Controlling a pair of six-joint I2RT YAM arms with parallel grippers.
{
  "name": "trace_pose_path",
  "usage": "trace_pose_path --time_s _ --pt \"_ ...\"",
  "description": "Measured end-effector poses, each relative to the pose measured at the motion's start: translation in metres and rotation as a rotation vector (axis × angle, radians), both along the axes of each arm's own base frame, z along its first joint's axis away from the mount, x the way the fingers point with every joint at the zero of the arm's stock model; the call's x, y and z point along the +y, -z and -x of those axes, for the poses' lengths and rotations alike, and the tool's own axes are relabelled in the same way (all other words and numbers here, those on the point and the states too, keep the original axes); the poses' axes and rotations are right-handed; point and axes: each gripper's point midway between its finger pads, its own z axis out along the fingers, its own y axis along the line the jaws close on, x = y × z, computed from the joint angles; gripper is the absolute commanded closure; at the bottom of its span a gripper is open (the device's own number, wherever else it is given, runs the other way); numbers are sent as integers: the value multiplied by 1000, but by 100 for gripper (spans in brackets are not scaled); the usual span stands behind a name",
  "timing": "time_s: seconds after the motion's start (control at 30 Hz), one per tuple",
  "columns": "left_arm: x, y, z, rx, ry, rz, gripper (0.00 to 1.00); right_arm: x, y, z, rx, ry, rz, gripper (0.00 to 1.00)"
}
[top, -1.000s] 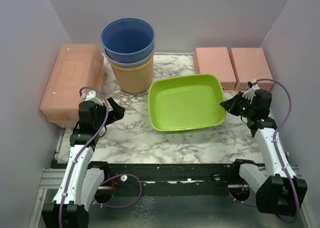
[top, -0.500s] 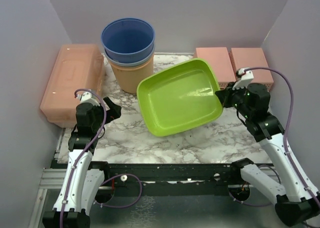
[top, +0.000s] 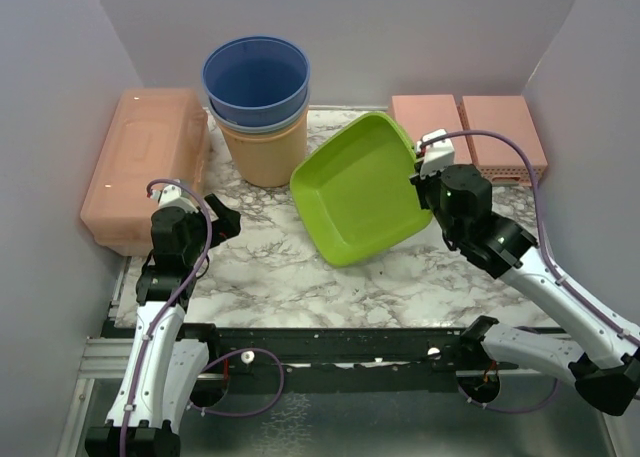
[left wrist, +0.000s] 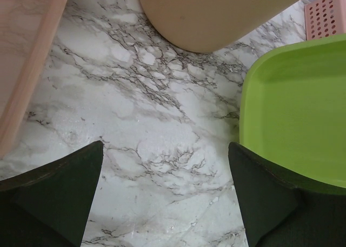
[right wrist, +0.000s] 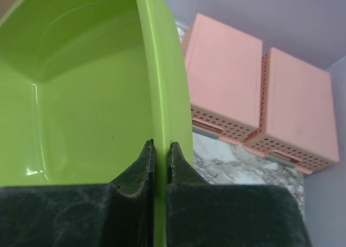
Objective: Turn the large container upside down
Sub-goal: Turn the container upside down at the center of the board.
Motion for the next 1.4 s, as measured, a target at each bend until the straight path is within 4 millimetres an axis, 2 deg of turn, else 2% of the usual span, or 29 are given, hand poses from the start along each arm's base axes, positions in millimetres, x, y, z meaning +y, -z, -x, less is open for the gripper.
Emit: trace_pose_path --time_s 0.23,0.47,0.57,0.9,1.4 --pt "1 0 0 -2 -7 -3 1 14 -26 -5 -119 -7 124 99" --pt "2 0 0 -2 -12 -1 1 40 -53 -3 -272 -72 258 99" --pt "2 -1 0 -5 -13 -2 1 56 -60 3 -346 -112 304 99" --pt "3 -6 1 -25 -19 -3 1 92 -54 21 -550 -253 550 99" --pt "5 -8 1 -32 -32 -7 1 124 -52 58 -725 -477 685 99"
